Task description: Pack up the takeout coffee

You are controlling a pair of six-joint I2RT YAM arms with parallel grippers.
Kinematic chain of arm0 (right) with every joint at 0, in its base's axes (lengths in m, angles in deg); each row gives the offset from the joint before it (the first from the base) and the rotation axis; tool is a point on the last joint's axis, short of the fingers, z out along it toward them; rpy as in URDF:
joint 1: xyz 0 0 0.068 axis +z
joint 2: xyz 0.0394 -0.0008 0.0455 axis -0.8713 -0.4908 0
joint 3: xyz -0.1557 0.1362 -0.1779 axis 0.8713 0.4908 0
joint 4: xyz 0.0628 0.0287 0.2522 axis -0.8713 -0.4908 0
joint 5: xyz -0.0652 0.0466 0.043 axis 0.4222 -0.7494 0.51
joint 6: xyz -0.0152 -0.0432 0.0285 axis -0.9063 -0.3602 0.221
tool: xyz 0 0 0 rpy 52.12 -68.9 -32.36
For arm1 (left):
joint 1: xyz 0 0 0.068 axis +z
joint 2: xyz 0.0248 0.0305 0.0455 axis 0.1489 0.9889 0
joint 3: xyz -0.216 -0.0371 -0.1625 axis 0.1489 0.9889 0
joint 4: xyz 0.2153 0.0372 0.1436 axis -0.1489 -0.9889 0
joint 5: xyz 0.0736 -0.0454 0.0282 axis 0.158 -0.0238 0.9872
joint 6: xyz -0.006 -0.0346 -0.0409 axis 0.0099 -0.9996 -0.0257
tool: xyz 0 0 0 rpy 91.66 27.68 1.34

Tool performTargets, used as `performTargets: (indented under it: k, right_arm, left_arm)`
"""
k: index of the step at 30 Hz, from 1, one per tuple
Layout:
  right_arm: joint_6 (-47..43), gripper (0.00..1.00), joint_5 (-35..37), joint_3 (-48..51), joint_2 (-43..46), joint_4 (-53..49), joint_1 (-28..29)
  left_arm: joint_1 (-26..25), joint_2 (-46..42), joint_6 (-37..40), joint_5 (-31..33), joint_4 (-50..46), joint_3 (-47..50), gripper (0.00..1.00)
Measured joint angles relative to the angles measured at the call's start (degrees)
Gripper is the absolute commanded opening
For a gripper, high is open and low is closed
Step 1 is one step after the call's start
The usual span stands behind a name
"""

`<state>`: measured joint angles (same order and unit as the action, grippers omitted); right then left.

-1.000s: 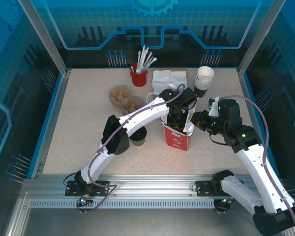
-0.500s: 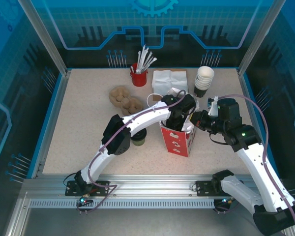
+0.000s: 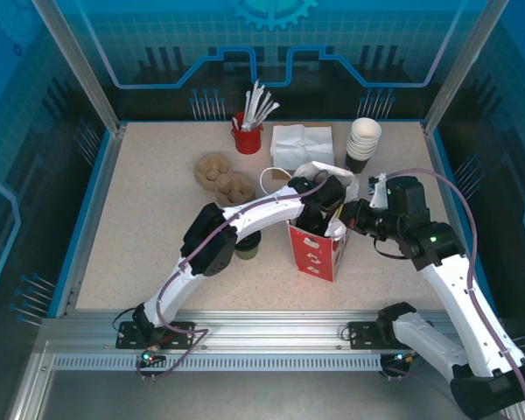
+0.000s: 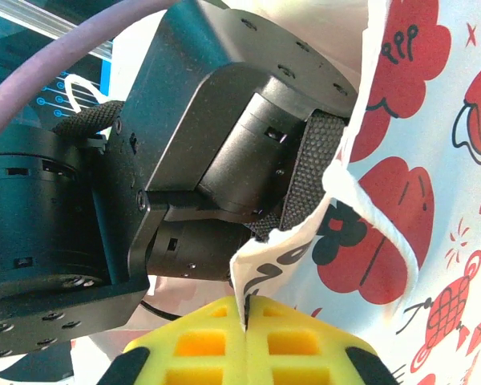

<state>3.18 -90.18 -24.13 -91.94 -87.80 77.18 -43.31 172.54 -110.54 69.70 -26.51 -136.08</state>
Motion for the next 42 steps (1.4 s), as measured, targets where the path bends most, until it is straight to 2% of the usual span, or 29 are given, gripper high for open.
performTargets:
  k: [24, 33, 38, 42]
  right_arm:
    - [-0.2, 0.0, -0.3, -0.4, -0.2, -1.6, 0.0]
    - [-0.7, 0.0, 1.0, -1.9, 2.1, -4.2, 0.0]
    - [-0.8, 0.0, 1.1, -1.9, 2.1, -4.5, 0.0]
    - [-0.8, 0.0, 1.1, -1.9, 2.0, -4.4, 0.0]
  left_arm:
    - [-0.6, 1.0, 0.1, 1.0, 0.0, -0.5, 0.28]
    - [-0.7, 1.0, 0.3, 3.5, -2.4, -2.3, 0.27]
    - [-0.7, 1.0, 0.5, 3.9, -2.7, -2.4, 0.33]
    - [-0.7, 0.9, 0.5, 3.9, -2.8, -2.4, 0.33]
